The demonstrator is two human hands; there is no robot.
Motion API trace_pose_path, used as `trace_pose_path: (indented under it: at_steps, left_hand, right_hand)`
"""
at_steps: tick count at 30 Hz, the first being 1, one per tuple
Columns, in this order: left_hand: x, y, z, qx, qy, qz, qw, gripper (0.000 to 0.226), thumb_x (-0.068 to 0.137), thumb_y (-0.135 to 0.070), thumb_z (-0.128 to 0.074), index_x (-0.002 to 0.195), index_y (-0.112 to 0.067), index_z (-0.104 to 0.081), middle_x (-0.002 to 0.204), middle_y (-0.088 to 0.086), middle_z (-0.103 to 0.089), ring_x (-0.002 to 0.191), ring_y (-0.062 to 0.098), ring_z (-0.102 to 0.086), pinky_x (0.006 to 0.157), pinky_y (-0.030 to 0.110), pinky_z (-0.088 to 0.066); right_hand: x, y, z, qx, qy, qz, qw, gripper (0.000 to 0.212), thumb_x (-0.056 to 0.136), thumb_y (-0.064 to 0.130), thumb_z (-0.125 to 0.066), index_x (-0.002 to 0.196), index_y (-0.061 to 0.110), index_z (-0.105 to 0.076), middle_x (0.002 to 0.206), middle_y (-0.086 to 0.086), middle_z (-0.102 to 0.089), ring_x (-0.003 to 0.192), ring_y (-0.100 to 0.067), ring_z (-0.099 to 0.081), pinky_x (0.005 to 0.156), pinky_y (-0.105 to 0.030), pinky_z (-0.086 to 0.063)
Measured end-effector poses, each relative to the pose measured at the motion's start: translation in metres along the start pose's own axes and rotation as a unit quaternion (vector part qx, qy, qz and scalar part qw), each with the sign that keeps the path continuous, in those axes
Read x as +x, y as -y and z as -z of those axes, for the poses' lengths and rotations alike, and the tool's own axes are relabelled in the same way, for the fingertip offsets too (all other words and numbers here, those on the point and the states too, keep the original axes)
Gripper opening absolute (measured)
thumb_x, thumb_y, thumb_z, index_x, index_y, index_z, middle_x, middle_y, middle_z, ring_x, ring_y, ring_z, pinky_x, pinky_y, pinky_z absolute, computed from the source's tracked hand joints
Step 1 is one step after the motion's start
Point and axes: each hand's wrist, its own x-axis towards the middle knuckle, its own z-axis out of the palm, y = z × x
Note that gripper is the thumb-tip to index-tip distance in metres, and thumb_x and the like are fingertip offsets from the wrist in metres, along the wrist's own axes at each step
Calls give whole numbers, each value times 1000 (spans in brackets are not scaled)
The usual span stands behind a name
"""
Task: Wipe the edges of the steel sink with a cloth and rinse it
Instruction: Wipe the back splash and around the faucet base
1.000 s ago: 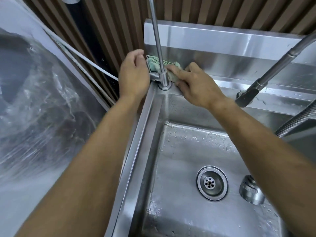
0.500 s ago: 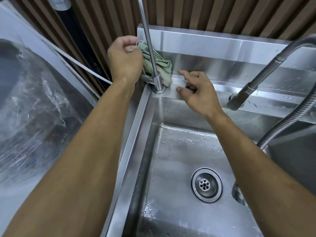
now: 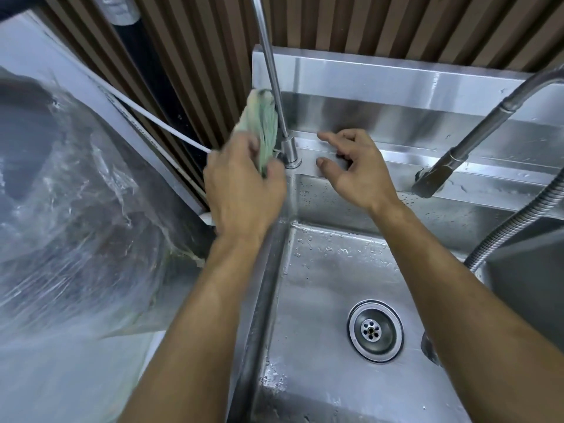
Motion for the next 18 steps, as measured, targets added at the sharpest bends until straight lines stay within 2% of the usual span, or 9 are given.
trace_pose_path:
  at_steps: [4,7,9,10,12,14,15,17,18]
  left_hand:
    - [-12,21,6,128,59,-13,990,19,81,-20,-62,91,-13,-47,69,-2,-43,75,28,-39,75,41,-38]
    - [-8,25,10,124,65,-50,989,23,83,-26,-64,99,-10,-57,87,5,-56,88,31,-47,85,39,-41]
    - [-6,23,5,70,94,-54,992,22,87,-28,-67,95,-11,-56,104,5,-59,103,27,-53,89,28,-40]
    - [-6,21,4,40,113,-47,992,20,90,-26,-66,94,-12,-52,102,2,-61,100,24,-57,83,28,-41]
    - [-7,18,9,-4,101,1,995,17,95,-21,-60,98,-14,-46,79,-6,-58,73,11,-59,63,31,-38]
    - [-7,14,23,-57,14,36,998,18,96,-13,-54,112,-14,-47,75,-15,-55,60,1,-55,54,24,-33]
    - [-9,9,32,-65,-22,40,997,29,96,-9,-50,124,-16,-47,83,-17,-59,60,-3,-55,53,18,-34]
    - [-11,6,37,-39,-26,12,999,54,95,-1,-45,144,-26,-43,115,-20,-63,80,-8,-61,70,5,-44]
    - [-13,8,33,-25,2,-5,1000,61,94,1,-44,146,-30,-44,132,-15,-61,102,-4,-63,90,11,-48]
  right_hand:
    - [-2,-2,4,-12,12,14,1000,42,93,22,-71,135,23,-67,120,5,-51,99,3,-52,99,-17,-42]
    - [-2,-2,5,-18,17,17,1000,41,94,20,-70,135,22,-68,120,6,-50,102,1,-52,103,-19,-42]
    - [-1,-1,5,-15,15,13,1000,41,94,20,-69,135,21,-67,120,6,-50,102,-3,-52,103,-21,-43]
    - [-1,0,5,-13,14,12,1000,41,94,20,-69,135,22,-68,120,6,-50,102,-3,-52,102,-21,-43]
    - [-2,0,5,-13,15,10,1000,40,94,20,-69,135,22,-68,120,7,-51,103,-3,-52,101,-20,-43]
    - [-2,-1,6,-13,17,4,1000,40,95,22,-69,135,24,-68,121,9,-51,104,-1,-53,101,-18,-42]
    - [-2,-1,6,-12,16,2,1000,40,95,22,-69,135,25,-68,121,10,-51,103,0,-53,100,-17,-42]
    - [-2,-1,5,-10,12,1,1000,40,94,24,-70,134,24,-68,120,11,-51,103,0,-53,102,-19,-43]
    - [-2,-1,3,-8,11,2,1000,41,93,25,-70,134,24,-68,121,10,-51,103,-2,-54,103,-21,-44]
